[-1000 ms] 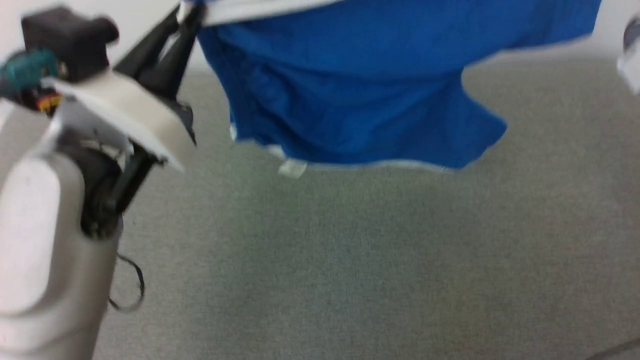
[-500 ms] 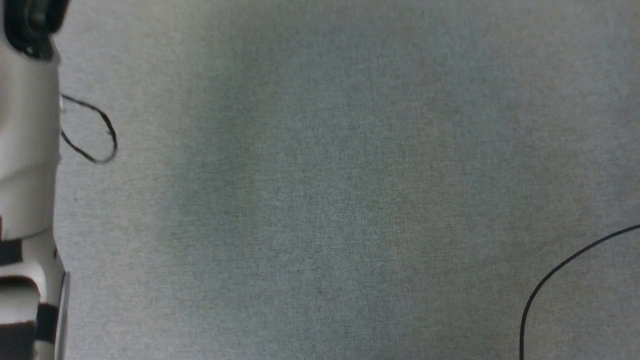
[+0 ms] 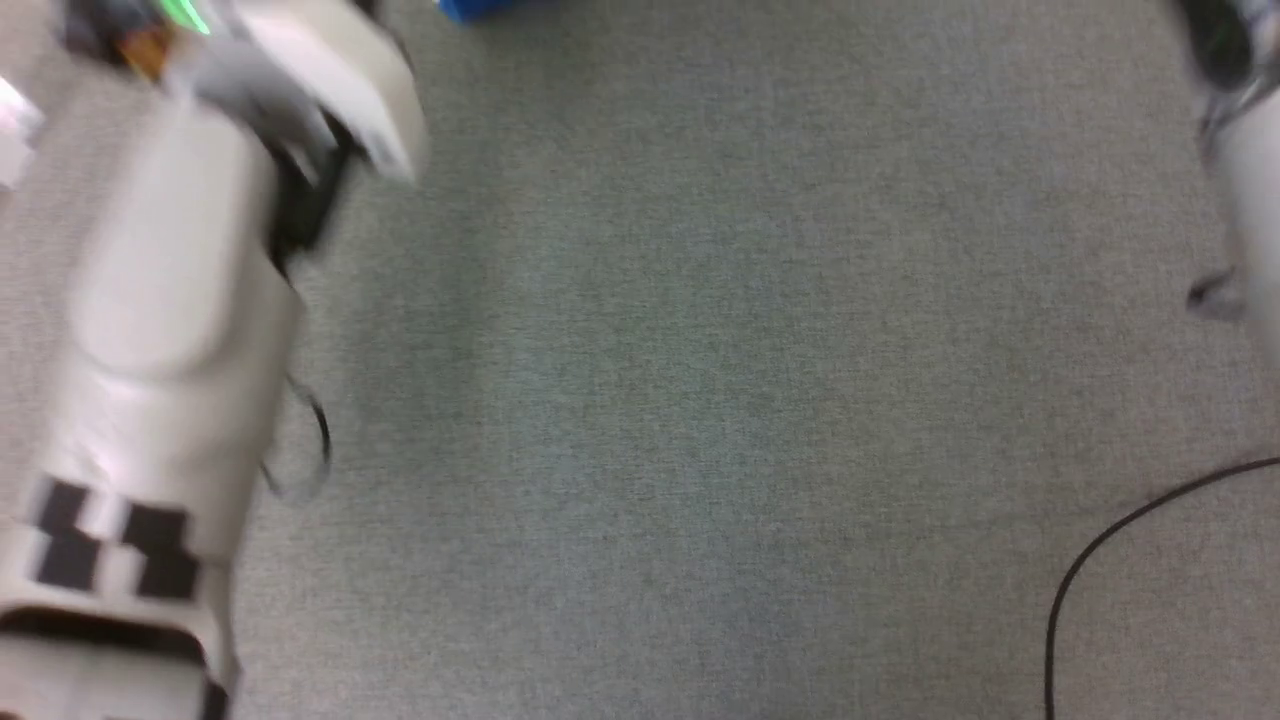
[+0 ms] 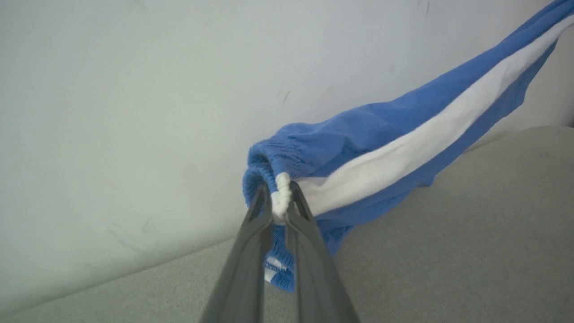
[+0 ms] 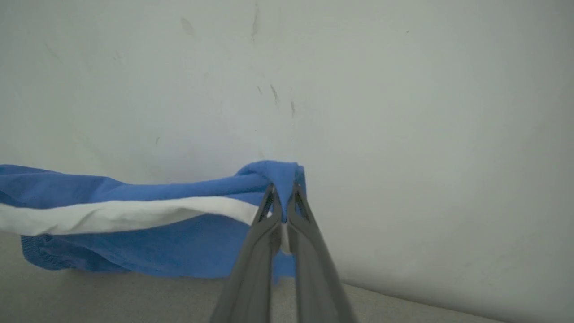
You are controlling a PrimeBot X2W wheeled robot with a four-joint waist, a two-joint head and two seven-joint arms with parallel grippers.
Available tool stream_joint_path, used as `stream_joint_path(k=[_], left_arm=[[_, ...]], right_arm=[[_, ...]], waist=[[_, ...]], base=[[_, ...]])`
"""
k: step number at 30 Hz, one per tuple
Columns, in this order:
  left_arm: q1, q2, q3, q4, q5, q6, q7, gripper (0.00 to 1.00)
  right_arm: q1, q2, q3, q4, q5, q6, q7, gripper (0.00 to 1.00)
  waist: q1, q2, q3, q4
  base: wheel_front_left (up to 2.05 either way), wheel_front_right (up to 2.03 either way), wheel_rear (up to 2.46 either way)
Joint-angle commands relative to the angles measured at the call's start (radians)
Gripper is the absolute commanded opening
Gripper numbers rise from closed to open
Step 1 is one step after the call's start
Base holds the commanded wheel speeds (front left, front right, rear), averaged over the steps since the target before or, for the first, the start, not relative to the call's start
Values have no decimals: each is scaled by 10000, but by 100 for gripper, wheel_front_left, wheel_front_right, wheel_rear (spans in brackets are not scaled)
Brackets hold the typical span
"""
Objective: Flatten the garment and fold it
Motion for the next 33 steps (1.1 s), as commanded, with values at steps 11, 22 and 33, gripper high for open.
stream_joint_path(k=[11,22,33], left_arm=[[2848,-373,-1256,1025,-300,-137,-928,0],[5547,266,-2078,413,-654,-148,-568,0],[8226,960,-2100,-1742,-1232,421,26,0]], right_arm=[[3537,-931,1188,275,1353,-21,-177,0],[6966,-1944,1688,-790,2841,-21,897,0],[9884,-2826,1092,-2618,3494,-21,2728,0]], waist=[[0,0,-1698,438],[0,0,-3616,389],[0,0,-4906,454]], base=[[0,0,0],[0,0,0],[0,0,0]])
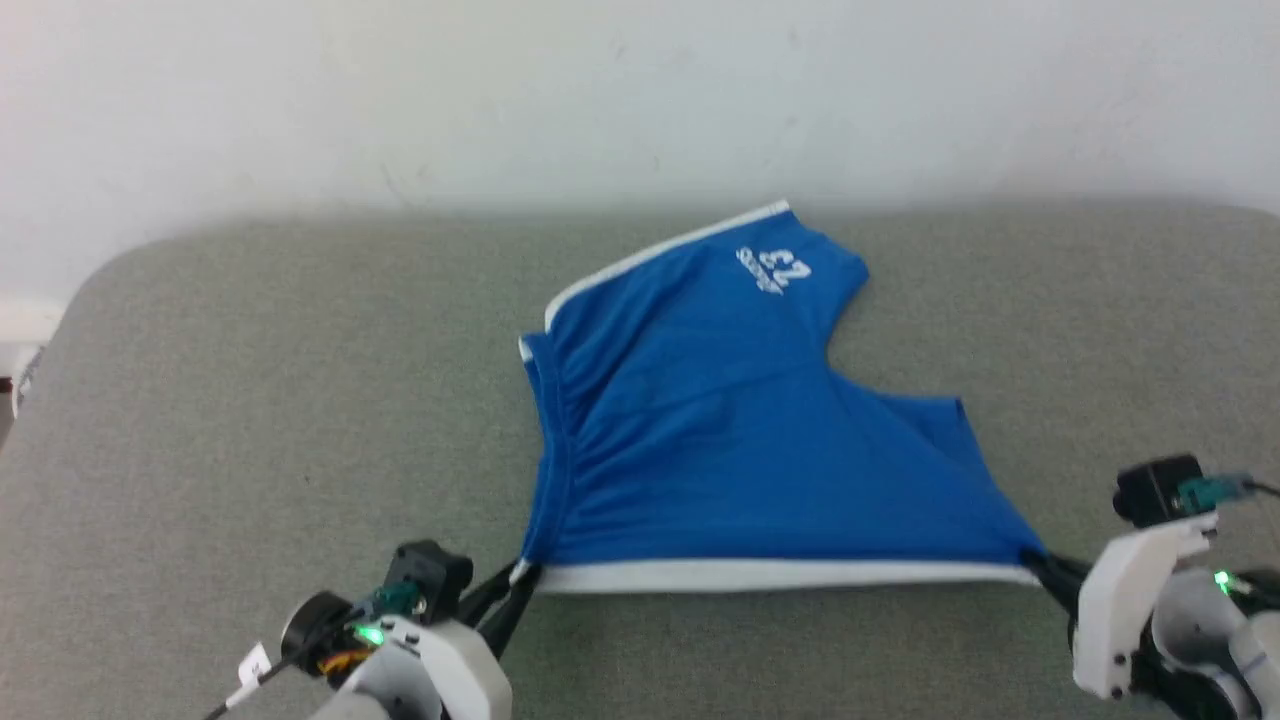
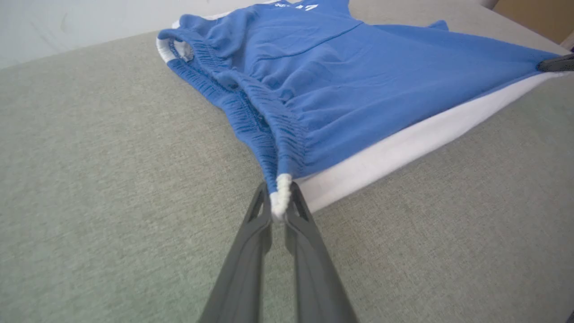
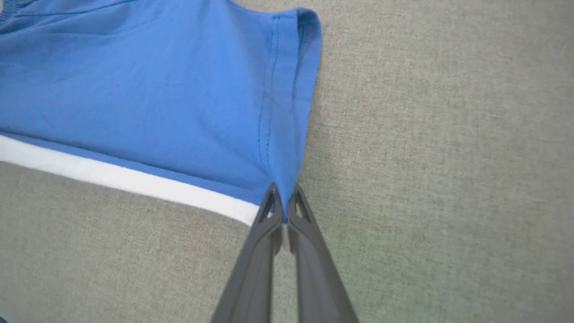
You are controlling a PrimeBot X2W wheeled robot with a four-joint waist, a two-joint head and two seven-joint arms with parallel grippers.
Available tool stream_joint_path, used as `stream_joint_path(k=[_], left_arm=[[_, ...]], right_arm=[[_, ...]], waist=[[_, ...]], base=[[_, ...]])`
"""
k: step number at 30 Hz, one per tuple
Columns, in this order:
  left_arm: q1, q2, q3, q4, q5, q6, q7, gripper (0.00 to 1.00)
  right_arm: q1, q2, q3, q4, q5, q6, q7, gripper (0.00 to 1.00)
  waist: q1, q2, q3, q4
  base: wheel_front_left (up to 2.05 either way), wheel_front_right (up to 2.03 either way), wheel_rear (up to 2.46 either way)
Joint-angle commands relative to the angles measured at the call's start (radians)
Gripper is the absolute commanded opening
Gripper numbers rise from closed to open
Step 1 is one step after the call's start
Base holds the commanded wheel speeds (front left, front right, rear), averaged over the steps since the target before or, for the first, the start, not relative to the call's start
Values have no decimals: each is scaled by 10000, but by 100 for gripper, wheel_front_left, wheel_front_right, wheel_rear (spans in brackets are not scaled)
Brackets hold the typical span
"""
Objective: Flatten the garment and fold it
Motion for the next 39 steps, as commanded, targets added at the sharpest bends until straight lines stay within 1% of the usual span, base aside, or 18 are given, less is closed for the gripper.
stream_joint_path(k=[1,7,9,11,14,16,20,24,28,31,34,39], left_arm=[[303,296,99,-132,-92,193,66,0],[1830,780,-184,-1851,-324,502,874,0],[2325,912,-286,-2358,-451,594,1161,0],[2782,1020,-434,-2750,-648,570,1482,0],[3239,1160,-619,-3177,-801,571,1819,0],[3464,1248,-729,-3407,-875,589,2054,0],[3577,1298,-722,-3859,-1092,576,2221,0],[3174,1228,-648,-4187,-1021,592,2218,0],[2641,1027,-514,-4404,-1058,591,2197,0],[2136,1015,-421,-4255,-945,511,2148,0],[1631,851,-342,-4250,-915,435,2033,0],[680,592,-251,-4294,-761,348,1933,0]], right_arm=[[322,-262,-197,-104,21,-34,127,0],[2201,-785,-1305,-1550,44,-34,1284,0],[2859,-823,-1830,-2106,-72,-34,1723,0],[3525,-780,-2390,-2665,-240,-34,2234,0],[4558,-686,-3275,-3389,-739,-34,3336,0],[5062,-478,-3858,-4084,-1118,-34,3873,0],[5560,359,-4914,-5476,-1257,-34,4701,0],[5475,802,-5516,-6328,-1451,-34,5276,0],[4828,1142,-5904,-6812,-1190,-34,5804,0],[4086,1108,-6027,-7013,-1078,-34,6183,0],[3187,986,-6115,-7089,-1056,-34,6526,0],[1423,791,-6043,-6800,-1288,-34,7018,0]], waist=[[3,0,-515,77],[3,0,-926,298],[3,0,-979,349],[3,0,-1025,424],[3,0,-1061,539],[3,0,-1069,597],[3,0,-965,784],[3,0,-724,1039],[3,0,-177,1304],[3,0,267,1461],[3,0,765,1640],[3,0,1576,1969]], base=[[0,0,0],[0,0,0],[0,0,0],[0,0,0],[0,0,0],[0,0,0],[0,0,0],[0,0,0],[0,0,0],[0,0,0],[0,0,0],[0,0,0]])
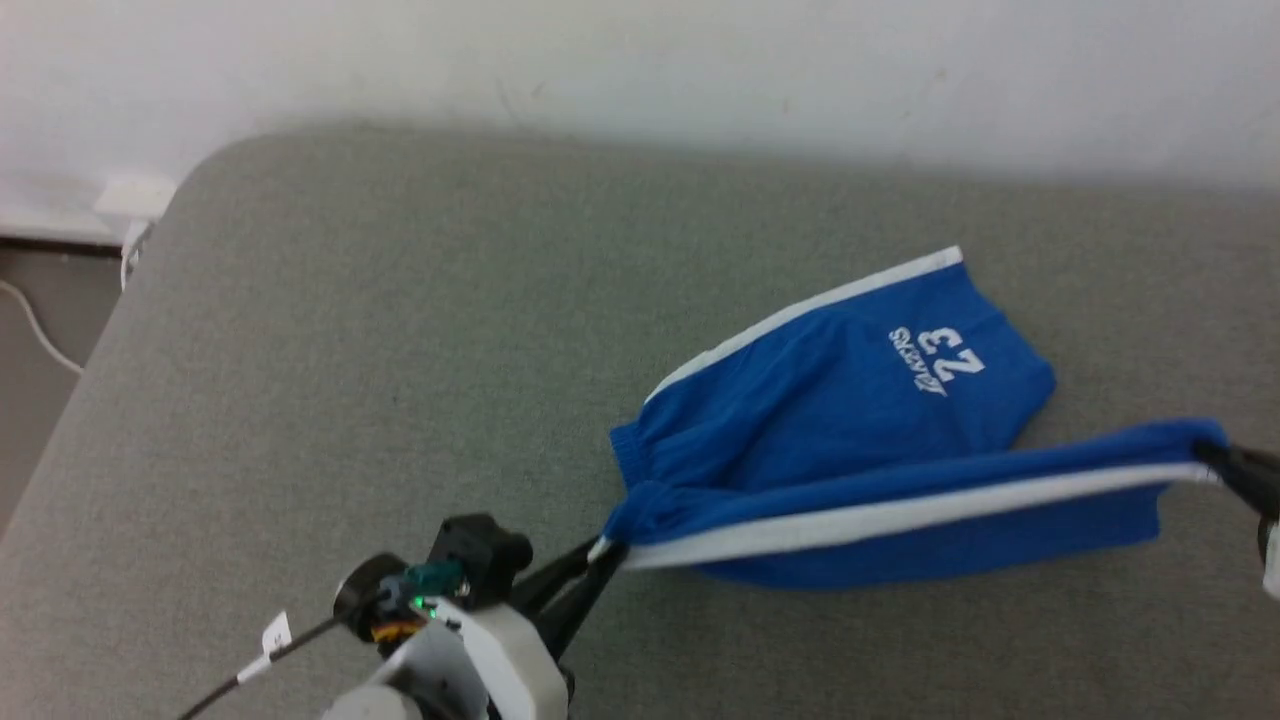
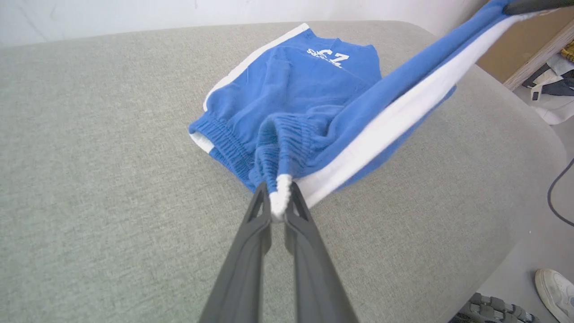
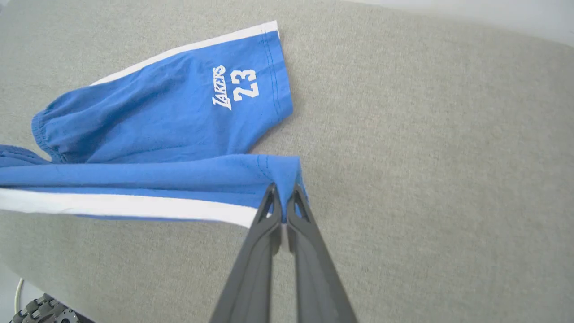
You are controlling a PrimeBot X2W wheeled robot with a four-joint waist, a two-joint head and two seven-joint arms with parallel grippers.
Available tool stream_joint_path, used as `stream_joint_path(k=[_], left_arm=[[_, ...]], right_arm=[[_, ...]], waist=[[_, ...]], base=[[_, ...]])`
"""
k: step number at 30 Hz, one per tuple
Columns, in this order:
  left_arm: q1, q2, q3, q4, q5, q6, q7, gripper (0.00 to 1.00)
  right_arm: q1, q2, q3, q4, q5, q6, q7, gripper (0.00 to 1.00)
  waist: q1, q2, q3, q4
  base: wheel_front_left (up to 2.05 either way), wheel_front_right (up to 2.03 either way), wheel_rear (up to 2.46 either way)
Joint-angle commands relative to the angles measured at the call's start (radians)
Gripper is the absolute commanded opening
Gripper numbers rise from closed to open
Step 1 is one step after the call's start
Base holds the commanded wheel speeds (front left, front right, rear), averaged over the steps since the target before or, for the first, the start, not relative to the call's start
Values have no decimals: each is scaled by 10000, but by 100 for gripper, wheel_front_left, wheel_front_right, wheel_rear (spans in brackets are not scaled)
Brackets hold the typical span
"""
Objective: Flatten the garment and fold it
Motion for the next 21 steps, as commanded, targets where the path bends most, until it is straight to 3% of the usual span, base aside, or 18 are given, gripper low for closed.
stream_joint_path(k=[1,9,11,21], left_arm=[[-335,-65,121,46,93,-23,-86,0],[-1733,-485,96,499,223,-260,-183,0],[-2270,-744,-11,883,206,-356,-145,0],[-3551,-1434,-414,2039,129,-572,-53,0]], right_arm=[[-526,-28,58,196,-91,-23,107,0],[-3269,190,547,1996,-510,-23,747,0],[-4251,46,929,2804,-1065,-23,657,0],[-6273,-150,1927,5084,-2203,-23,-35,0]], waist=[[-3,0,864,496],[-3,0,1933,873],[-3,0,2286,1031],[-3,0,3042,1497]], base=[[0,0,0],[0,0,0],[0,0,0],[0,0,0]])
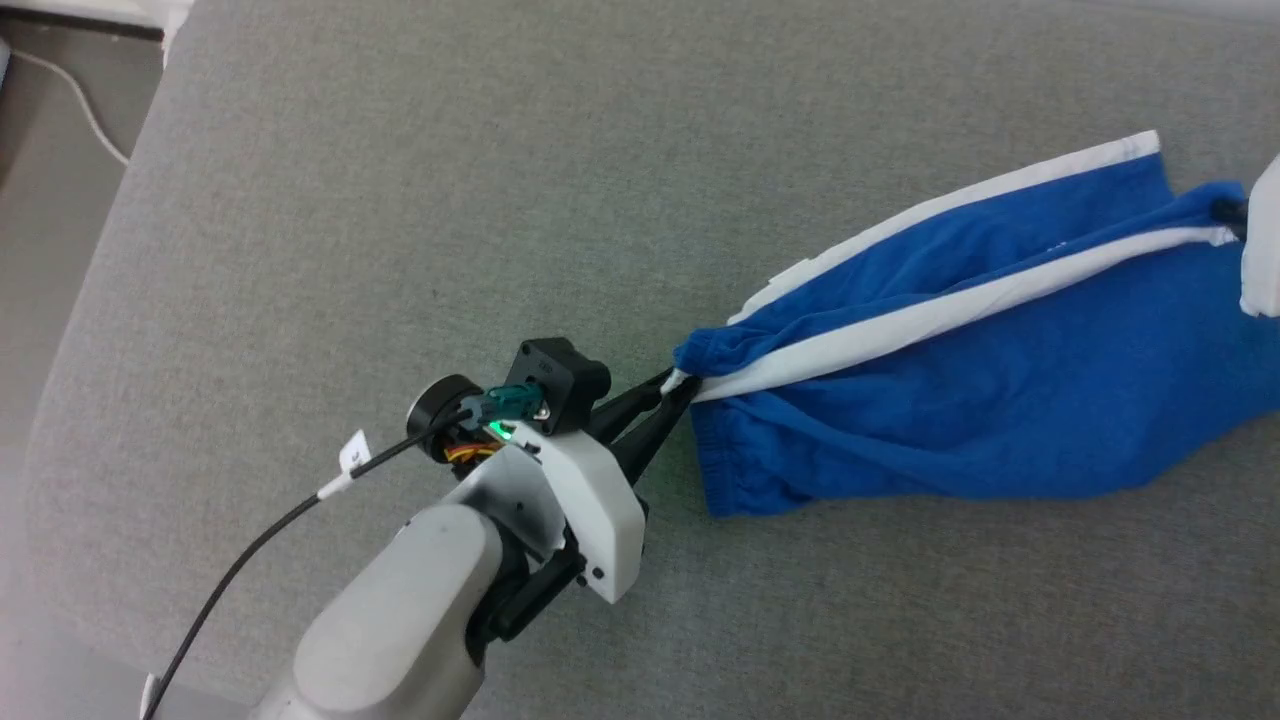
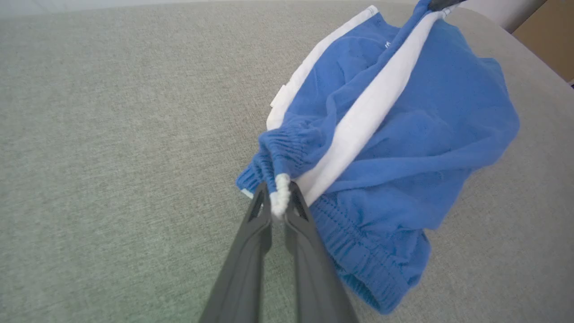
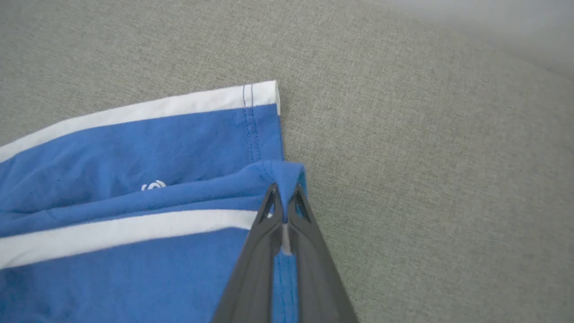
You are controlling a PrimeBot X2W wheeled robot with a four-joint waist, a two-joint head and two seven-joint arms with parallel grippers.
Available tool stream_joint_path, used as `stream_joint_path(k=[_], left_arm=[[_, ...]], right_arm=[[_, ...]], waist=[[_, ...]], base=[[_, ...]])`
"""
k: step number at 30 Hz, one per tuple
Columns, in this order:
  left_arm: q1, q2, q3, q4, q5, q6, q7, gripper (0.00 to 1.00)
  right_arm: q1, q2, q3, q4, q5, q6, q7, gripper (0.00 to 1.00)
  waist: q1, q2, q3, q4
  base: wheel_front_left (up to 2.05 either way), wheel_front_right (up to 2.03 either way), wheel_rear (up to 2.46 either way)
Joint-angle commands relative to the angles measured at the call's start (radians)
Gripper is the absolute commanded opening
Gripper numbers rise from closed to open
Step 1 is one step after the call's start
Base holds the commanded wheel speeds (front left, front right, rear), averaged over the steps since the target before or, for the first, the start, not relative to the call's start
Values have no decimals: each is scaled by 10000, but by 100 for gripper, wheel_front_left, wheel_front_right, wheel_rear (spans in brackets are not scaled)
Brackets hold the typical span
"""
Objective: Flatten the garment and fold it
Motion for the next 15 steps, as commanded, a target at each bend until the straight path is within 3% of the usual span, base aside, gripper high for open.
stream_joint_path(k=[1,12,13,14,15], left_arm=[[-143,-30,-23,88,14,-35,-60,0],[-905,-653,8,1019,130,-54,-1108,0],[-932,-702,-18,1111,147,-56,-1179,0],[-949,-744,-56,1214,150,-62,-1221,0],[-968,-777,-89,1315,151,-68,-1265,7]], right_arm=[[-187,-20,34,97,-87,-19,-118,0],[-1270,133,428,2164,-962,-19,-2318,0],[-1313,142,469,2302,-1010,-19,-2515,20],[-1356,141,501,2434,-1058,-19,-2745,96],[-1391,157,510,2578,-1078,-19,-2969,100]], waist=[[-2,0,359,345],[-2,0,719,527],[-2,0,721,523],[-2,0,713,517],[-2,0,687,509]], base=[[0,0,0],[0,0,0],[0,0,0],[0,0,0],[0,0,0]])
